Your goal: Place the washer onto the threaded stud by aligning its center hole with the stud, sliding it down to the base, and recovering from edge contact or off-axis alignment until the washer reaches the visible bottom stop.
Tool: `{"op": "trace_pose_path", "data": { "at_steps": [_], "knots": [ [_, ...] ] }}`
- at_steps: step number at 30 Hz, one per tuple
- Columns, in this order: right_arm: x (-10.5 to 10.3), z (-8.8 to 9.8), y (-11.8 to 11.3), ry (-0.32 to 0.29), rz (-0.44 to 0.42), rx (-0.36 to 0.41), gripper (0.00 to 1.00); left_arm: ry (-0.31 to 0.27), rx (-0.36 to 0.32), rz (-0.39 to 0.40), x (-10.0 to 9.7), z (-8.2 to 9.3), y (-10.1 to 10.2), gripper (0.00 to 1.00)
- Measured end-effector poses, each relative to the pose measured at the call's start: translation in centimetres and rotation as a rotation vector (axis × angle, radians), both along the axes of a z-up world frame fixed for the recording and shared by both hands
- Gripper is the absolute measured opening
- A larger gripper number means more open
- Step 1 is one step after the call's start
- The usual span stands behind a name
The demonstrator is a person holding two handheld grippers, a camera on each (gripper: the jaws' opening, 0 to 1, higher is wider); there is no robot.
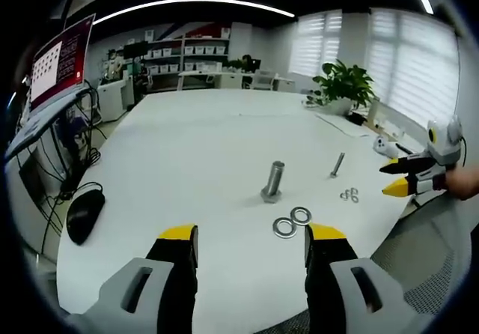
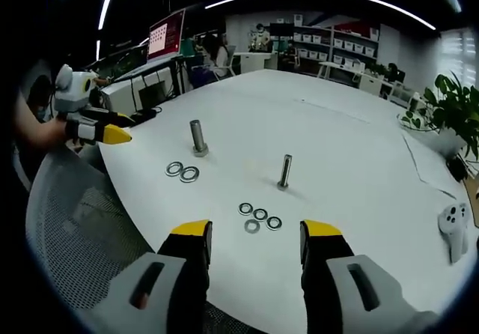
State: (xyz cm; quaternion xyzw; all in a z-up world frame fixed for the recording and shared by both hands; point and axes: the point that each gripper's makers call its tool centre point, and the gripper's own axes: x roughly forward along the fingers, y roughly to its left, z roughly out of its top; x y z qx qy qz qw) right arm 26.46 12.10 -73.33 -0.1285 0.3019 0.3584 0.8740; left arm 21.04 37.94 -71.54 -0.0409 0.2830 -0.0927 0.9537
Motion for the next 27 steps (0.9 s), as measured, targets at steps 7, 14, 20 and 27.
{"op": "trace_pose_path", "data": {
  "at_steps": [7, 14, 20, 27],
  "knots": [
    [-0.01, -0.15, -0.08, 0.004, -0.002, -0.007, 0.5, 0.0, -0.005, -0.015, -0.03, -0.07, -0.2, 0.55],
    [0.24, 0.33, -0.38, -0.015, -0.022, 0.01, 0.5, 0.005, -0.013, -0.016, -0.06, -0.16, -0.31, 0.55],
    [0.2, 0.17, -0.39, -0.01, -0.017, 0.004, 0.5, 0.021, -0.011, -0.024, -0.11, -0.48, -0.46, 0.55],
    [0.08, 0.26, -0.2, -0.01, -0.007, 0.012, 0.5, 0.019, -0.012, -0.021, -0.13, -0.37, -0.45, 0.55]
  ]
}}
